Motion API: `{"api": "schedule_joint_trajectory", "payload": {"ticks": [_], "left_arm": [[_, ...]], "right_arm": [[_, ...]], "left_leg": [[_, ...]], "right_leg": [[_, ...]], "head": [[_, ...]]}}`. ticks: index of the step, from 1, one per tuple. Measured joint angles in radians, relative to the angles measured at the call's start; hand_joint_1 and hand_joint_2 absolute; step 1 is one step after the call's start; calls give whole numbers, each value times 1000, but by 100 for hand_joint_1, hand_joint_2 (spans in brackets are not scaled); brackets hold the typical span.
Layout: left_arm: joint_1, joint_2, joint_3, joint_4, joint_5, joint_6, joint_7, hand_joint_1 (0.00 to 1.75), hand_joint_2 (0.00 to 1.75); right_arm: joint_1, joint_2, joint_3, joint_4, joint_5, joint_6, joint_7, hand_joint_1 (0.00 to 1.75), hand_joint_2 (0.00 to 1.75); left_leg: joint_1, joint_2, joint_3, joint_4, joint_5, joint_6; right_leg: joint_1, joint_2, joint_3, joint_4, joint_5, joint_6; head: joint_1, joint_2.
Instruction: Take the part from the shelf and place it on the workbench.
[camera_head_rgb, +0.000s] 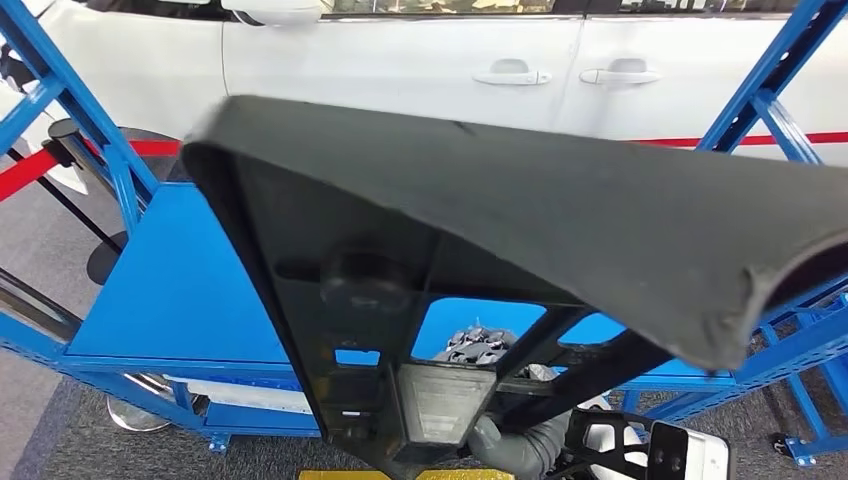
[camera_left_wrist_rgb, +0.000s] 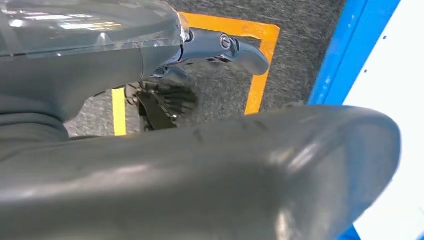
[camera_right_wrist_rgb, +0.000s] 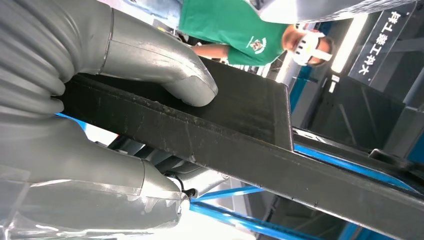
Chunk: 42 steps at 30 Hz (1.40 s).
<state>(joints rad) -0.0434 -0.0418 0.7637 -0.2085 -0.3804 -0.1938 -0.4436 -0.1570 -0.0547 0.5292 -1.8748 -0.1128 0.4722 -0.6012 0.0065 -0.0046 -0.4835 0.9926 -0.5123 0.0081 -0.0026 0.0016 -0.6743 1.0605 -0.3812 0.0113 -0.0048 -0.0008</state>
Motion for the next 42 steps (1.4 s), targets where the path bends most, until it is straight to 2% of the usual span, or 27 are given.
{"api": "schedule_joint_trajectory", "payload": {"ticks": [1,2,4,5,6,7,9,11,12,15,17,19,20,21,22,24,26,27,30,32,34,35,36,38,39,40,42], "left_arm": [[-1,-2,0,0,-6,-1,4,0,0],[-2,-3,0,1,-12,-1,11,0,0],[-4,-4,-1,1,-27,4,36,0,0],[-2,-4,-1,1,-33,10,55,0,0],[0,-3,-2,1,-37,19,76,0,0],[1,-3,-2,1,-39,28,96,0,0],[2,-2,-1,1,-39,50,136,0,0],[4,-1,1,1,-39,72,169,0,0],[5,0,3,1,-38,85,184,0,0],[13,9,14,1,-32,128,233,0,0],[23,13,25,1,-25,158,267,0,0],[30,13,38,1,-15,189,302,0,0],[33,13,46,1,-9,205,317,0,0],[34,13,54,1,-5,217,330,0,0],[35,12,60,1,-2,226,337,0,0],[36,12,72,1,4,233,341,0,0],[36,12,83,-2,6,235,336,0,0],[35,11,87,-3,6,234,331,0,0],[37,9,101,-5,4,225,314,0,0],[37,8,106,-5,0,216,303,0,0],[36,8,108,-7,-8,208,291,0,0],[36,8,109,-7,-12,204,285,0,0],[36,8,109,-8,-16,200,280,0,0],[35,9,110,-8,-23,194,275,0,0],[35,9,111,-8,-26,191,274,0,0],[34,11,112,-8,-29,188,274,0,0],[33,14,113,-8,-36,184,273,0,0]], "right_arm": [[2,-1,-1,-10,8,-9,-1,175,175],[3,-3,-3,-21,19,-19,-3,175,175],[4,-11,-9,-47,43,-49,-21,175,175],[5,-18,-13,-59,50,-63,-32,175,175],[6,-25,-17,-70,54,-75,-45,175,175],[8,-32,-22,-77,57,-83,-54,175,175],[12,-44,-30,-92,66,-93,-68,175,175],[13,-53,-35,-107,73,-96,-73,175,175],[13,-58,-36,-114,74,-96,-73,175,175],[19,-78,-46,-125,72,-91,-71,175,175],[26,-91,-57,-128,64,-83,-74,175,175],[31,-106,-69,-130,47,-68,-82,175,175],[33,-115,-75,-130,36,-58,-87,175,175],[34,-125,-82,-130,26,-50,-90,175,175],[35,-135,-88,-128,17,-42,-91,175,175],[35,-148,-99,-126,9,-32,-91,175,175],[35,-158,-108,-125,6,-28,-91,175,175],[34,-162,-111,-125,5,-28,-91,175,175],[34,-175,-117,-127,3,-36,-91,175,175],[35,-188,-122,-132,-3,-47,-89,175,175],[36,-203,-127,-140,-11,-61,-86,175,175],[37,-210,-130,-143,-15,-70,-84,175,175],[39,-218,-131,-146,-19,-79,-82,175,175],[43,-232,-133,-150,-26,-95,-80,175,175],[44,-238,-133,-151,-28,-103,-79,175,175],[44,-244,-134,-153,-29,-110,-78,175,175],[45,-252,-135,-159,-31,-124,-79,175,175]], "left_leg": [[3,2,-7,-3,11,6],[4,4,-18,-5,24,13],[2,6,-43,-3,44,22],[0,7,-58,-2,54,23],[-1,7,-73,0,63,22],[-1,8,-86,3,70,19],[-1,9,-109,14,82,14],[-3,8,-125,24,91,5],[-4,8,-130,26,98,-1],[-3,6,-144,29,108,-19],[-1,4,-166,81,44,-27],[2,5,-195,198,-55,-30],[3,5,-203,257,-83,-31],[3,5,-201,294,-85,-31],[3,5,-185,302,-66,-29],[1,5,-107,220,-10,-21],[-3,5,-9,77,-9,-9],[-6,4,20,28,-20,-5],[-9,7,23,-11,-11,7],[-5,12,7,-20,14,19],[-4,15,-20,-19,38,27],[-4,16,-36,-15,49,27],[-4,16,-54,-11,60,25],[-2,17,-93,2,79,20],[-1,17,-111,11,87,15],[-2,16,-127,21,93,10],[-3,14,-147,35,107,-2]], "right_leg": [[1,4,-11,35,-22,5],[2,9,-25,89,-63,9],[-2,10,-42,201,-170,15],[-4,9,-40,244,-204,17],[-6,8,-28,263,-212,19],[-8,6,-3,251,-194,19],[-11,5,85,143,-146,16],[-8,5,177,5,-146,7],[-5,5,199,-36,-156,2],[-4,1,190,-62,-147,-19],[-7,-3,169,-66,-125,-35],[-4,-5,143,-63,-105,-44],[-1,-7,129,-60,-96,-45],[1,-8,114,-57,-87,-45],[3,-9,99,-52,-79,-45],[5,-10,70,-39,-65,-43],[8,-11,51,-29,-51,-37],[8,-12,47,-28,-43,-32],[3,-12,41,-30,-24,-14],[0,-6,26,4,-74,-2],[-6,-3,-1,107,-176,8],[-9,-3,-13,169,-211,13],[-13,-3,-16,217,-222,18],[-20,-3,16,230,-176,26],[-24,-3,56,189,-146,29],[-26,-3,107,121,-138,30],[-24,-1,189,-4,-158,21]], "head": [[4,0],[8,0],[15,0],[16,0],[16,0],[16,0],[17,0],[16,0],[16,0],[15,0],[12,0],[8,0],[7,0],[7,0],[7,0],[6,0],[7,0],[7,0],[7,0],[7,0],[8,0],[8,0],[9,0],[8,0],[8,0],[8,0],[8,0]]}}
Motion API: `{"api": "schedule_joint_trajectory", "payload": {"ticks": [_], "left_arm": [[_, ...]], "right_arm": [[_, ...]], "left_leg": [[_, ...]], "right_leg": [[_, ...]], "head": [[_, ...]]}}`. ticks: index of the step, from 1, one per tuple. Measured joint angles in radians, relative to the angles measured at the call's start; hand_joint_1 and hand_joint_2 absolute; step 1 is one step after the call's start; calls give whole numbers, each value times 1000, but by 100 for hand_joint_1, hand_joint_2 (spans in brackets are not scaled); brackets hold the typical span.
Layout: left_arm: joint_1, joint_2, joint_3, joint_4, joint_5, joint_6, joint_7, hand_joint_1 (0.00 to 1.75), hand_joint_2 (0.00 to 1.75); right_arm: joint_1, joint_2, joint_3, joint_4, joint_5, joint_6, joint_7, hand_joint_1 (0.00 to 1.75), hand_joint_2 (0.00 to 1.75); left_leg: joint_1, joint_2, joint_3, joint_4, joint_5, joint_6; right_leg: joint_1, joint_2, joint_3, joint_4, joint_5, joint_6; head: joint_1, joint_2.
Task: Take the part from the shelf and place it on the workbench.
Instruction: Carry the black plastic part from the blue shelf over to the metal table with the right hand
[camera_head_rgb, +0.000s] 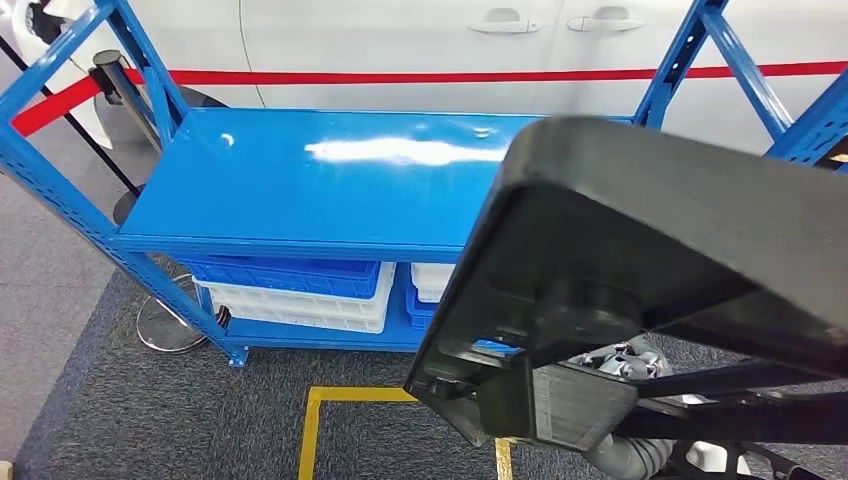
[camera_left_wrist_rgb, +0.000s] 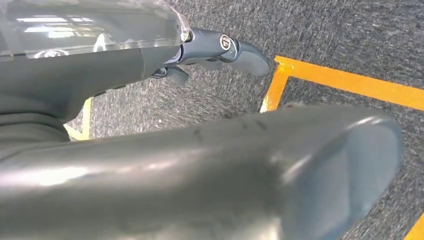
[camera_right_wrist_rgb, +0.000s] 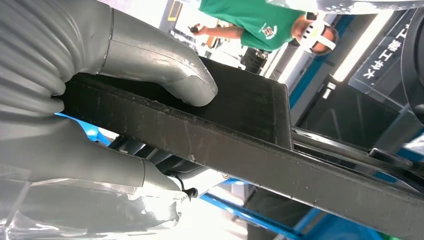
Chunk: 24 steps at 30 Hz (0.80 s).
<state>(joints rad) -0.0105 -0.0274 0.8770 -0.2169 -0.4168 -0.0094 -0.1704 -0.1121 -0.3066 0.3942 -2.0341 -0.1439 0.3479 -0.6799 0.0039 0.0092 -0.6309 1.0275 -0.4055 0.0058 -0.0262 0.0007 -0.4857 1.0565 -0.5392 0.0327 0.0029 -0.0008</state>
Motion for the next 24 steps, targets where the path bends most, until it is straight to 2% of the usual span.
{"api": "schedule_joint_trajectory", "payload": {"ticks": [1,2,3,4,5,6,7,8,9,10,11,12,13,14,15,16,17,18,19,20,21,23,24], "left_arm": [[0,2,0,0,-3,-2,-1,0,0],[0,3,1,0,-6,-3,-2,0,0],[1,4,1,0,-9,-4,-3,0,0],[2,5,1,0,-12,-7,-5,0,0],[3,6,2,0,-15,-9,-7,0,0],[4,7,2,0,-17,-11,-10,0,0],[4,7,2,0,-20,-13,-12,0,0],[2,9,2,0,-23,-14,-13,0,0],[0,10,2,0,-25,-15,-14,0,0],[-2,12,2,0,-28,-16,-15,0,0],[-5,15,2,0,-30,-16,-15,0,0],[-6,17,2,0,-33,-17,-16,0,0],[-9,21,2,0,-36,-19,-18,0,0],[-12,24,2,0,-40,-21,-19,0,0],[-15,28,1,0,-45,-24,-21,0,0],[-19,32,1,-1,-50,-27,-22,0,0],[-21,34,1,-1,-54,-30,-23,0,0],[-22,37,1,0,-56,-31,-23,0,0],[-23,39,1,0,-58,-33,-24,0,0],[-25,40,1,0,-61,-34,-24,0,0],[-26,41,1,0,-63,-34,-23,0,0],[-27,43,1,0,-65,-35,-22,0,0],[-27,44,1,0,-66,-35,-22,0,0]], "right_arm": [[1,-3,-1,-3,0,-6,0,175,175],[3,-5,-1,-5,0,-12,-1,175,175],[5,-6,-1,-6,1,-18,-1,175,175],[6,-7,0,-6,2,-22,-1,175,175],[8,-8,0,-6,4,-25,-1,175,175],[8,-8,1,-6,5,-29,-1,175,175],[8,-9,2,-6,6,-33,-1,175,175],[8,-9,2,-6,6,-38,-2,175,175],[8,-10,3,-5,7,-42,-2,175,175],[7,-10,4,-5,7,-45,-2,175,175],[7,-11,4,-5,7,-49,-2,175,175],[6,-12,5,-5,7,-54,-2,175,175],[4,-13,6,-4,7,-62,0,175,175],[1,-14,7,-4,8,-73,2,175,175],[-2,-15,9,-4,12,-86,4,175,175],[-5,-16,11,-4,21,-98,5,175,175],[-7,-17,14,-4,31,-108,5,175,175],[-7,-17,19,-4,44,-118,4,175,175],[-7,-17,24,-4,55,-125,1,175,175],[-6,-17,29,-4,64,-130,-3,175,175],[-5,-18,33,-5,72,-134,-7,175,175],[-3,-18,40,-6,82,-138,-12,175,175],[-2,-18,43,-6,84,-139,-12,175,175]], "left_leg": [[0,-1,-5,1,9,-7],[1,-1,-9,0,19,-13],[3,-1,-13,-1,23,-19],[6,-2,-22,7,10,-25],[8,-2,-33,30,-25,-30],[9,-3,-47,71,-76,-33],[9,-3,-62,128,-134,-35],[9,-3,-73,192,-177,-35],[8,-3,-76,247,-194,-34],[7,-3,-67,279,-185,-32],[5,-3,-44,281,-157,-27],[2,-3,-4,249,-126,-21],[-2,-3,52,188,-110,-13],[-7,-3,114,106,-113,-5],[-11,-3,166,32,-128,1],[-14,-3,199,-22,-142,5],[-16,-3,212,-52,-148,8],[-15,-3,209,-60,-140,12],[-14,-1,202,-64,-127,17],[-12,1,192,-69,-114,22],[-10,4,179,-71,-99,27],[-10,6,146,-64,-76,32],[-10,6,128,-59,-65,31]], "right_leg": [[5,0,15,-32,-13,-8],[7,0,13,-41,-12,-19],[8,-2,3,-40,-2,-29],[8,-4,-8,-40,10,-40],[8,-6,-22,-41,23,-49],[9,-7,-37,-41,36,-57],[11,-8,-53,-40,48,-61],[14,-8,-69,-39,61,-64],[18,-8,-87,-37,73,-65],[21,-8,-105,-34,84,-66],[24,-8,-123,-31,95,-66],[27,-9,-139,-27,105,-66],[29,-9,-151,-25,115,-65],[32,-9,-159,-22,124,-63],[33,-10,-165,-22,134,-60],[32,-12,-167,-24,144,-56],[31,-13,-168,-26,154,-51],[30,-14,-170,-30,163,-45],[29,-13,-174,-28,159,-39],[28,-10,-181,-15,135,-34],[26,-8,-192,19,93,-29],[20,-5,-219,137,-8,-21],[17,-5,-229,199,-32,-17]], "head": [[0,0],[-1,0],[0,0],[-1,0],[-2,0],[-2,0],[-4,0],[-4,0],[-4,0],[-4,0],[-4,0],[-4,0],[-4,0],[-4,0],[-4,0],[-4,0],[-4,0],[-4,0],[-5,0],[-5,0],[-4,0],[-4,0],[-4,0]]}}
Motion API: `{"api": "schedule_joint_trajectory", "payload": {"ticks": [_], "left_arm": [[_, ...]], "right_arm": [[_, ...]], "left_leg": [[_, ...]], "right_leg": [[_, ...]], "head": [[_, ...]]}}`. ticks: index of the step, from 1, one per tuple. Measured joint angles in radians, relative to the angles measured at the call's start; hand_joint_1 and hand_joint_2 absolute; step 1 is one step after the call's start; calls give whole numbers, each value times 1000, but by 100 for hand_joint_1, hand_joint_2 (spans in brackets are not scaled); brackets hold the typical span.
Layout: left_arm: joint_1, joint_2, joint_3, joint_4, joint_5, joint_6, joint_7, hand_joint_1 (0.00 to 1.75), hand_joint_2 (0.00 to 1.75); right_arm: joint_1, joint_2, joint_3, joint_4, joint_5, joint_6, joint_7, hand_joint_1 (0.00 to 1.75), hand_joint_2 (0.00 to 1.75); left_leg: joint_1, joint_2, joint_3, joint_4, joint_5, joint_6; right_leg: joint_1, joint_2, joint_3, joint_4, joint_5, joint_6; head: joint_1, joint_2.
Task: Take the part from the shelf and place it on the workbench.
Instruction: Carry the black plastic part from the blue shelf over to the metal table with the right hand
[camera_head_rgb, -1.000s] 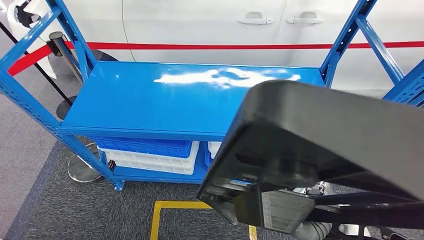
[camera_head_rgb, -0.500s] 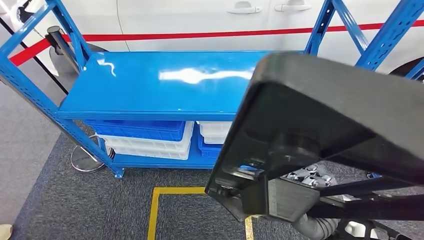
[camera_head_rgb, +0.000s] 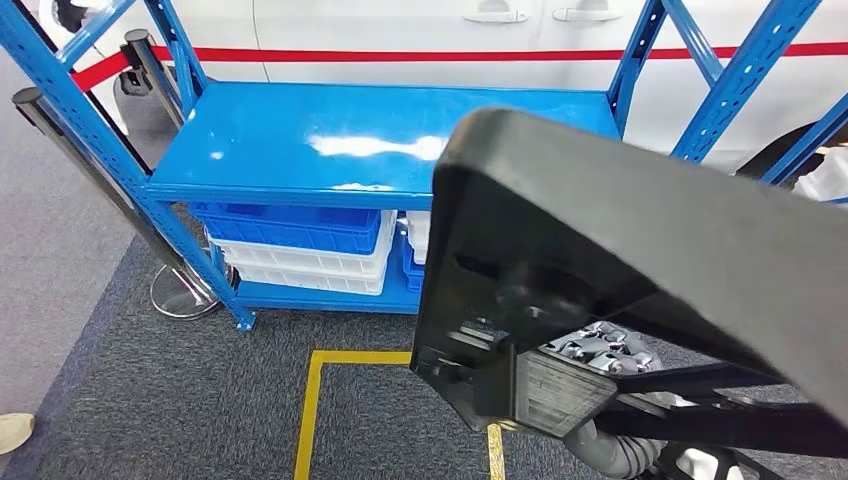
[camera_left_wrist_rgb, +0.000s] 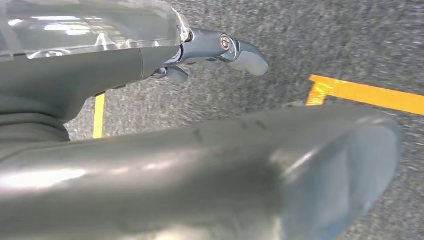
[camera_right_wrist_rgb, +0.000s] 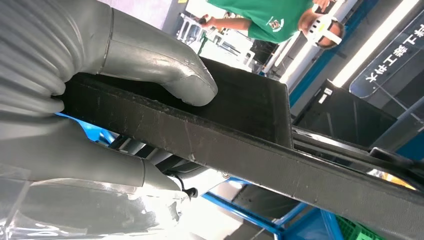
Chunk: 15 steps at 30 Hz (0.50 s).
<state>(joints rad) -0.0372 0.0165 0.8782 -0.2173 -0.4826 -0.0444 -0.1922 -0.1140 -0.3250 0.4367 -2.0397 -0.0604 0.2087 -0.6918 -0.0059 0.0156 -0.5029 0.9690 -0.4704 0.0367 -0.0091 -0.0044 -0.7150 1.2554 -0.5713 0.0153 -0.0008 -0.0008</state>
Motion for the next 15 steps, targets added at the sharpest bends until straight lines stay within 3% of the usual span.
{"api": "schedule_joint_trajectory", "payload": {"ticks": [1,2,4,6,7,8,10,12,14,15], "left_arm": [[0,1,0,0,0,0,0,0,0],[0,2,0,0,0,0,1,0,0],[0,3,0,0,-1,0,1,0,0],[-1,5,0,0,-3,-2,-1,0,0],[-1,6,0,0,-4,-4,-3,0,0],[-1,6,0,0,-6,-7,-6,0,0],[0,8,0,0,-9,-11,-10,0,0],[2,9,0,0,-10,-13,-11,0,0],[3,10,0,0,-10,-14,-13,0,0],[3,10,0,0,-11,-14,-13,0,0]], "right_arm": [[0,0,2,0,0,-1,0,175,175],[0,0,5,0,0,-1,0,175,175],[-2,0,10,0,0,-2,0,175,175],[-8,0,15,-2,1,-2,1,175,175],[-11,0,17,-4,3,-4,1,175,175],[-14,0,20,-6,5,-5,2,175,175],[-17,1,26,-9,9,-8,2,175,175],[-21,2,31,-10,11,-9,2,175,175],[-21,4,34,-12,15,-9,4,175,175],[-18,6,35,-12,22,-9,6,175,175]], "left_leg": [[0,0,-19,7,10,-2],[1,0,-40,16,19,-4],[3,0,-77,36,32,-12],[3,-2,-105,53,41,-22],[3,-2,-113,58,46,-28],[2,-3,-117,59,53,-34],[6,-4,-124,61,58,-47],[10,-6,-145,107,11,-59],[12,-7,-184,224,-72,-68],[13,-7,-201,284,-99,-71]], "right_leg": [[-3,0,0,42,2,3],[-6,0,14,53,26,6],[-12,0,90,-25,74,9],[-10,1,181,-158,60,5],[-7,2,205,-202,43,-1],[-4,3,213,-224,35,-8],[-4,1,205,-232,46,-26],[-5,-1,195,-237,62,-43],[-3,-3,181,-236,74,-50],[-2,-3,173,-235,79,-51]], "head": [[0,0],[0,0],[0,0],[0,0],[0,0],[-1,0],[-1,0],[-2,0],[-3,0],[-3,0]]}}
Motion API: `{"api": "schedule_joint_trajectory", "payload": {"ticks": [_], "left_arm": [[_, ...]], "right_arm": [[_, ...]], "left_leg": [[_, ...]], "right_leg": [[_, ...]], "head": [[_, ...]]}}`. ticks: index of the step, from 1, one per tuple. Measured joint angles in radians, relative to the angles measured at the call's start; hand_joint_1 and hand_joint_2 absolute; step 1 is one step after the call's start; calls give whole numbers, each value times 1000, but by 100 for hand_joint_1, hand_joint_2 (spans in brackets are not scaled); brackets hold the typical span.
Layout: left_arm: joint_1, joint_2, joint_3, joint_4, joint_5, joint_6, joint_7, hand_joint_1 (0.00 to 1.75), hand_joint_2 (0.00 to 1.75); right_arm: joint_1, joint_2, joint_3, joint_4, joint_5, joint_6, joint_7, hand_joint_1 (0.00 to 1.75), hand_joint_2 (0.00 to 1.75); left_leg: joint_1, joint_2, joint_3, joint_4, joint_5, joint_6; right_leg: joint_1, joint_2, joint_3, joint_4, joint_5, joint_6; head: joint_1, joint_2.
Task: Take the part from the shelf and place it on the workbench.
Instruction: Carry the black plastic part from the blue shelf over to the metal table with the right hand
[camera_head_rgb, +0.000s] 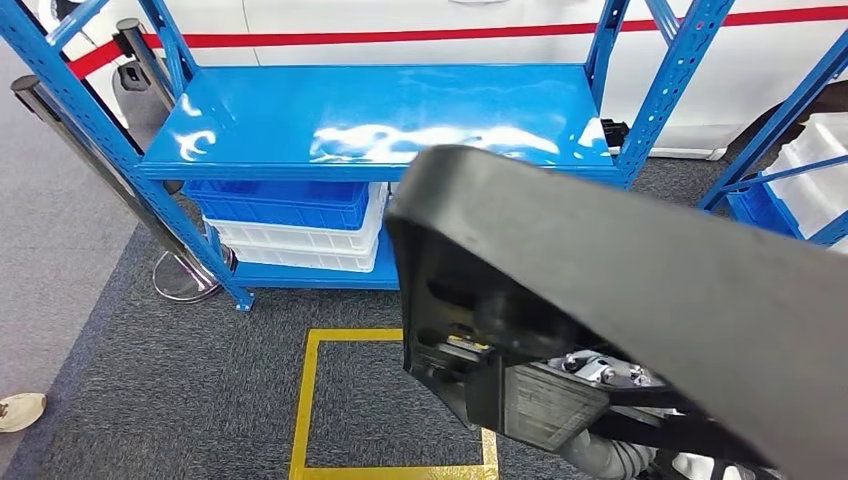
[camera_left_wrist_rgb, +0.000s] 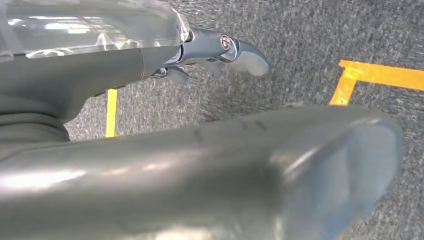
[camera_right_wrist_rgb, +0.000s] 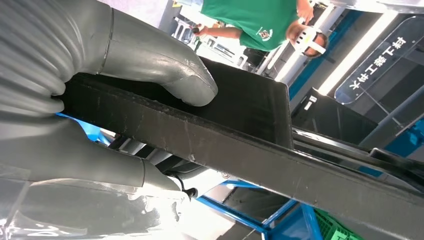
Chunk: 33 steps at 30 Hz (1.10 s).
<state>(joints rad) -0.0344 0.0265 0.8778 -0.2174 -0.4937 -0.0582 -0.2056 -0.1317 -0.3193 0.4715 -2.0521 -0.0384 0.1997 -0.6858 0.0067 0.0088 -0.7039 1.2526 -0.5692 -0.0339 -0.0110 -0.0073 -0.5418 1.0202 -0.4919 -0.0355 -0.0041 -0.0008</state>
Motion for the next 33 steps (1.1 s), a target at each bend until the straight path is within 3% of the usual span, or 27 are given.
{"api": "schedule_joint_trajectory", "payload": {"ticks": [1,2,3,5,7,10,12,15,16,17,19,21,23,25,27,29,31,32,33], "left_arm": [[0,0,0,0,-1,0,-1,0,0],[1,0,0,0,-2,1,-1,0,0],[2,0,0,0,-2,2,-1,0,0],[0,0,1,0,-4,5,0,0,0],[-5,0,2,0,-4,8,1,0,0],[-4,-1,6,0,-5,9,2,0,0],[-2,-1,9,0,-6,6,1,0,0],[-1,-1,11,0,-7,5,1,0,0],[0,-1,13,0,-7,6,1,0,0],[1,-1,16,0,-8,8,1,0,0],[3,-1,22,0,-9,12,1,0,0],[2,-2,29,0,-10,13,1,0,0],[1,-4,36,0,-9,13,0,0,0],[7,-4,45,0,-1,14,0,0,0],[13,-9,59,0,9,15,-4,0,0],[11,-15,69,0,14,16,-13,0,0],[11,-20,75,0,11,16,-26,0,0],[12,-21,78,0,7,16,-31,0,0],[14,-22,81,0,4,15,-34,0,0]], "right_arm": [[5,3,1,-1,9,0,2,175,175],[10,6,1,-1,19,1,4,175,175],[15,10,2,-1,29,2,7,175,175],[18,16,2,-1,42,12,11,175,175],[16,20,3,1,53,30,13,175,175],[1,22,8,11,60,57,12,175,175],[-12,22,10,19,60,67,12,175,175],[-22,23,18,37,58,85,12,175,175],[-25,23,25,48,54,95,12,175,175],[-29,24,35,63,50,105,12,175,175],[-39,32,66,104,49,120,8,175,175],[-47,47,104,148,58,123,0,175,175],[-55,63,135,181,61,129,-4,175,175],[-72,85,162,212,59,150,-1,175,175],[-96,123,200,257,56,175,3,175,175],[-116,160,239,300,50,192,0,175,175],[-133,183,266,333,42,199,-2,175,175],[-142,193,276,348,38,201,-1,175,175],[-149,204,286,362,34,201,3,175,175]], "left_leg": [[0,0,-6,36,-9,-1],[0,0,7,35,1,-1],[1,1,37,-3,26,0],[-4,18,123,-141,75,8],[-12,34,171,-232,89,21],[-12,20,169,-255,96,39],[-6,7,167,-265,108,54],[-5,-17,158,-265,116,64],[-5,-27,156,-264,117,65],[-5,-36,155,-262,117,65],[-5,-59,155,-256,116,62],[-6,-81,148,-248,115,56],[-2,-102,132,-242,119,44],[1,-117,122,-242,123,32],[-1,-86,107,-212,102,20],[0,-37,61,-111,45,8],[5,-21,5,8,-3,-1],[8,-18,-4,30,-3,-5],[11,-14,8,12,15,-8]], "right_leg": [[1,0,-7,1,4,0],[1,-2,-13,3,7,1],[2,-5,-17,4,10,2],[4,-12,-20,5,12,5],[8,-23,-21,5,16,13],[8,-38,-23,3,19,29],[6,-23,-39,40,-12,39],[2,-1,-123,224,-104,46],[1,0,-144,271,-114,47],[0,1,-149,283,-105,47],[-2,14,-105,189,-34,42],[-4,55,-49,65,18,36],[-4,76,-33,19,20,34],[-6,59,-34,9,23,31],[-11,39,-31,-1,29,21],[-10,14,-30,-5,32,14],[-8,-16,-33,-3,31,12],[-9,-29,-34,-1,30,12],[-9,-42,-35,1,29,13]], "head": [[0,0],[0,0],[0,0],[0,0],[0,0],[1,0],[1,0],[2,0],[2,0],[2,0],[2,0],[1,0],[0,0],[0,0],[-4,0],[-11,0],[-12,0],[-12,0],[-12,0]]}}
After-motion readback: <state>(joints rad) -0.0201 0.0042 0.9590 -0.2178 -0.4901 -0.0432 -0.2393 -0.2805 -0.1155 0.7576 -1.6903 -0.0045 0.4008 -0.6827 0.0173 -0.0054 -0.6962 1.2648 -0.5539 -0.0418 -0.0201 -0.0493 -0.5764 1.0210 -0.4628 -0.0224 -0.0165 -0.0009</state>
